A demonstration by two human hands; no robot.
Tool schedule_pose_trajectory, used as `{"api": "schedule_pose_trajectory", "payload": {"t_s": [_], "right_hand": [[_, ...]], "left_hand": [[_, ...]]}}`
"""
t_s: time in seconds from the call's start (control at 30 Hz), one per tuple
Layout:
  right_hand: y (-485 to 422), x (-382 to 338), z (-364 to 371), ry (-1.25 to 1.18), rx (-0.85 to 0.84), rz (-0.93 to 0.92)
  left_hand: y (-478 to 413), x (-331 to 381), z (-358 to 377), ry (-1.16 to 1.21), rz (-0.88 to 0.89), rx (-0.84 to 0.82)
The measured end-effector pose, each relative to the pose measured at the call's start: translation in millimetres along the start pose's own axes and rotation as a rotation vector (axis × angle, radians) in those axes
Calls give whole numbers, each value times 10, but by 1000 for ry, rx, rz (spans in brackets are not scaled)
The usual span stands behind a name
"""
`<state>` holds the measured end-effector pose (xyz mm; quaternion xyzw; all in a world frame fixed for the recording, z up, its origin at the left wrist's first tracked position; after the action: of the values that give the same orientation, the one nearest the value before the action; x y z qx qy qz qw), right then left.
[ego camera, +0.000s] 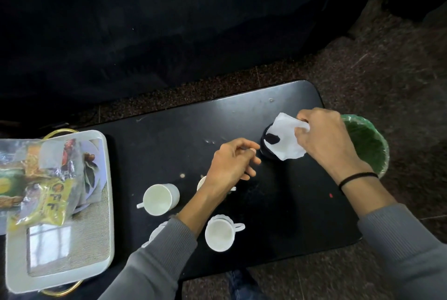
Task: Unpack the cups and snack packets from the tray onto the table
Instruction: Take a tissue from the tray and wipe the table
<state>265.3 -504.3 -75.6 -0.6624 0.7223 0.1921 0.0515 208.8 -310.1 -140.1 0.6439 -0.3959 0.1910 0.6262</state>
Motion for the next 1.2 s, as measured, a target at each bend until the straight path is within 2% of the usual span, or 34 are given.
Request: {"api": "schedule_pose_trajectory", "payload": {"t_s": [0.13, 0.4, 0.5, 0.77, 1.0, 1.2], "right_hand": [[-8, 7, -46, -2, 23, 18], [40, 122, 187, -65, -27, 90], [68, 165, 196, -131, 34, 106], [131, 268, 142, -203, 111, 112], [221, 243, 159, -241, 95, 156], [391, 127, -40, -289, 158, 181]], "left_hand": [[16, 141, 131, -209, 113, -31], [-69, 186, 595, -754, 99, -199], [-112, 209, 675, -888, 127, -205], [-142, 149, 739, -752, 4, -277], [-86, 245, 594, -675, 102, -93], [109, 410, 449, -644, 153, -54]]}}
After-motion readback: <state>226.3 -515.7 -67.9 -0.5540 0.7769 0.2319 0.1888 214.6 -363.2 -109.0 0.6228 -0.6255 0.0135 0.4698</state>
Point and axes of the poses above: each hand's wrist, its own y-axis away from the middle knuckle, its own z-axis out of the palm, x = y × z, the point moved 9 cm from there along -y, towards the middle knuckle, and after that the axes turned 1 degree about -z, right-handed, at the moved point
